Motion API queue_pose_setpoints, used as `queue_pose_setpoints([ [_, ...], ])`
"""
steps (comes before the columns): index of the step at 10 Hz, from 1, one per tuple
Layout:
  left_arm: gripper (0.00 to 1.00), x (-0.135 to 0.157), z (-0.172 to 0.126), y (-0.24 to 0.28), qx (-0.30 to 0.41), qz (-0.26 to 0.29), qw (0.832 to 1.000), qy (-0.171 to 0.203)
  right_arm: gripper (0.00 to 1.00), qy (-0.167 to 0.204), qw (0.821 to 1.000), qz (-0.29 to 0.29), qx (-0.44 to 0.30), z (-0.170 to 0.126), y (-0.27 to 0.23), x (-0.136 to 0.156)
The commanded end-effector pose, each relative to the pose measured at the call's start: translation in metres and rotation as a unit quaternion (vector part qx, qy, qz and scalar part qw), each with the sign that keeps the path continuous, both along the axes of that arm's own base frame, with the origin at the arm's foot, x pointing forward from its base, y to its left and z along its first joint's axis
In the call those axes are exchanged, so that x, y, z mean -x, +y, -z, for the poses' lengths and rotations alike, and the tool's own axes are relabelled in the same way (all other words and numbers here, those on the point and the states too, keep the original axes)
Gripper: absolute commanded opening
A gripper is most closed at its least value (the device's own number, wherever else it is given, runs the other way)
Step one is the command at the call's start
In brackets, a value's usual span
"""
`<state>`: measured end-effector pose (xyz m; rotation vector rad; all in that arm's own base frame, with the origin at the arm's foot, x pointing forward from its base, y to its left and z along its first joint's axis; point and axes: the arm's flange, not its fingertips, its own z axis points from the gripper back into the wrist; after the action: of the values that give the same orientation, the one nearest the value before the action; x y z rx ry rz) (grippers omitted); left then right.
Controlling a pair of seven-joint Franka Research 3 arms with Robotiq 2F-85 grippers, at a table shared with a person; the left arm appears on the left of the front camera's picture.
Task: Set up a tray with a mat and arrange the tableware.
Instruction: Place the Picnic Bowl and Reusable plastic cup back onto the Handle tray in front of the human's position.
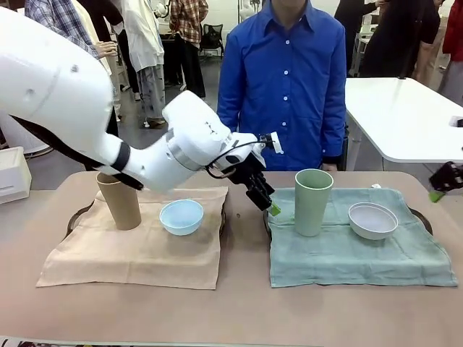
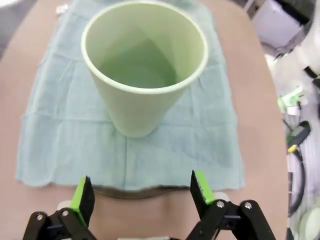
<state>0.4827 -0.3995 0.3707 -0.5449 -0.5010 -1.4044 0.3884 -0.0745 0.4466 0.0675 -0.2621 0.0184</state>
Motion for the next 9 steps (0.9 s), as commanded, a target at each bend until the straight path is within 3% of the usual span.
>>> queue_pose_setpoints([
  [1,1.0,0.024,-0.046,0.015,-0.073,-0.057,0.995,0.036,1.0,0.027,0.999,0.026,0.015,-0.032,-0.007,0.025],
  [4,1.0,0.037,-0.104,0.047,-0.174,-0.218,0.958,0.074,1.0,0.016,1.0,0.022,0.002,-0.075,-0.006,0.05],
  [7,1.0,0.047,-0.141,0.079,-0.2,-0.344,0.912,0.1,1.0,0.017,1.0,0.016,-0.014,-0.09,-0.004,0.057],
  [8,1.0,0.057,-0.149,0.081,-0.198,-0.344,0.911,0.112,1.0,0.024,0.999,0.003,-0.022,-0.089,-0.001,0.053],
  [9,1.0,0.044,-0.135,0.088,-0.199,-0.321,0.922,0.082,1.0,0.011,1.0,0.01,0.001,-0.092,-0.007,0.059],
])
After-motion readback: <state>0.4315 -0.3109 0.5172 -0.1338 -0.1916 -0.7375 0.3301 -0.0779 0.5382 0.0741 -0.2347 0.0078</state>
